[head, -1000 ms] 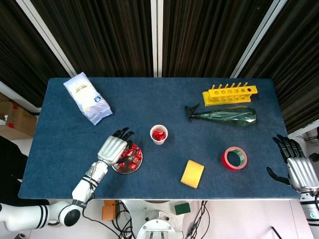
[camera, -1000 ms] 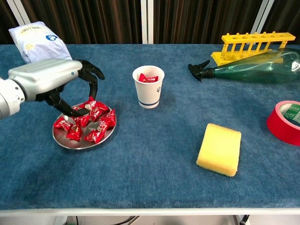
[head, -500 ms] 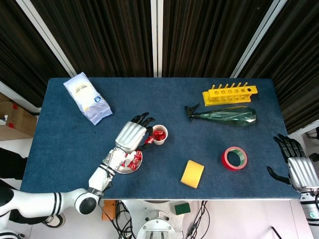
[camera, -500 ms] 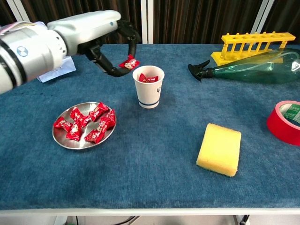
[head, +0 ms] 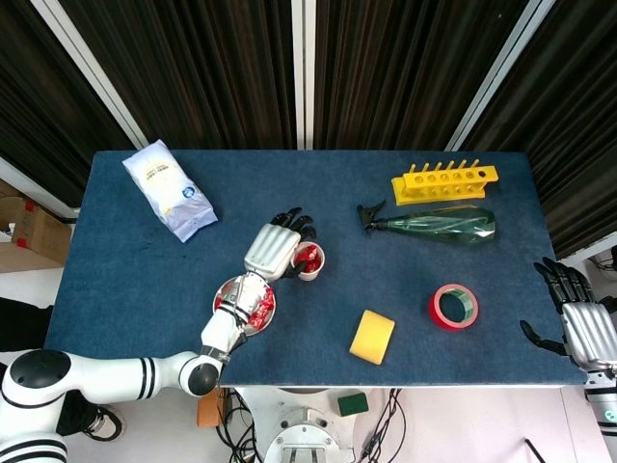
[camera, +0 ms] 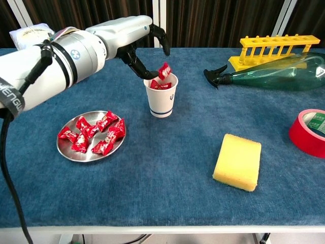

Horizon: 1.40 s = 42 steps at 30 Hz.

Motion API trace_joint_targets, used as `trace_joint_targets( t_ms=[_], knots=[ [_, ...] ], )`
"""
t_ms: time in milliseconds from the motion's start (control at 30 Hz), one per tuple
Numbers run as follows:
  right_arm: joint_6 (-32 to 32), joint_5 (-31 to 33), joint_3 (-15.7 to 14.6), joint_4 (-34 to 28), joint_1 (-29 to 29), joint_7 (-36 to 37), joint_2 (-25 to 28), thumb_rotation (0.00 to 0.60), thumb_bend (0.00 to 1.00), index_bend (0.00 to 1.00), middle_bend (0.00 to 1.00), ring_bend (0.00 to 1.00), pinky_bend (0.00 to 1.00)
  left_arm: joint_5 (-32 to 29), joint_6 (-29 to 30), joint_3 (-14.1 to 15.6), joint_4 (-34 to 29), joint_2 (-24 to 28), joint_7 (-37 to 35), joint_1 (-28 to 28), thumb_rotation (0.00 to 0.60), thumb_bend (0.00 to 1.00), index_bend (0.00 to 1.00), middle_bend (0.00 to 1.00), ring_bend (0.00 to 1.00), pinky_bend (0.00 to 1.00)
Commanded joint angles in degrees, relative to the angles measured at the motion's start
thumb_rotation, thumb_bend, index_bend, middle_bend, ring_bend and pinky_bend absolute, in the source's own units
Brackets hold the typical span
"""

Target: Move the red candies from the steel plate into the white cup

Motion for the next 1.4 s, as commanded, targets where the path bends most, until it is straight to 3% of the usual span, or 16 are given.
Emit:
trace_joint_targets(
  t_ms=[33, 133, 300, 500, 767, 1400],
  knots=[
    [0.0, -0.04, -0.07, -0.14, -0.03, -0.31, -0.05, 0.6, 0.28, 0.01, 0.0, 0.0, 0.0, 1.05, 0.38, 1.37, -1.65, 1.39, -0.9, 0.64, 0.6, 0.28, 0.17, 0.17, 0.09, 0.18],
    [0.42, -0.2, -0.08, -0.28, -0.2, -0.53, -0.12, 0.6, 0.28, 0.01, 0.0, 0.0, 0.0, 1.72, 1.15, 2.65, -3.82, 2.86, -1.0, 1.53, 0.6, 0.27, 0.18, 0.17, 0.09, 0.17],
    [0.08, 0.26, 0.06, -0.24, -0.1, -0.9, -0.31, 0.6, 0.28, 0.01, 0.0, 0.0, 0.0, 1.43, 3.66, 7.1, -11.1, 7.69, 0.56, 5.11, 0.6, 0.27, 0.35, 0.19, 0.09, 0.17],
    [-0.56, 0.03, -0.23, -0.59, 0.12, -1.78, -0.41, 0.6, 0.28, 0.01, 0.0, 0.0, 0.0, -0.79, 4.17, 13.12, -17.2, 13.0, 4.04, 7.84, 0.6, 0.27, 0.37, 0.19, 0.09, 0.17],
    [-0.58, 0.15, -0.23, -0.68, 0.09, -2.16, -0.57, 0.6, 0.28, 0.01, 0.0, 0.0, 0.0, 1.1, 1.98, 17.1, -15.45, 13.11, -0.8, 10.21, 0.6, 0.27, 0.38, 0.19, 0.09, 0.16],
    [-2.15, 0.98, -0.15, -0.82, 0.74, -3.66, -1.01, 0.6, 0.28, 0.01, 0.0, 0.0, 0.0, 5.75, 0.39, 21.15, -13.33, 13.53, -3.78, 13.02, 0.6, 0.27, 0.37, 0.18, 0.08, 0.16]
  ],
)
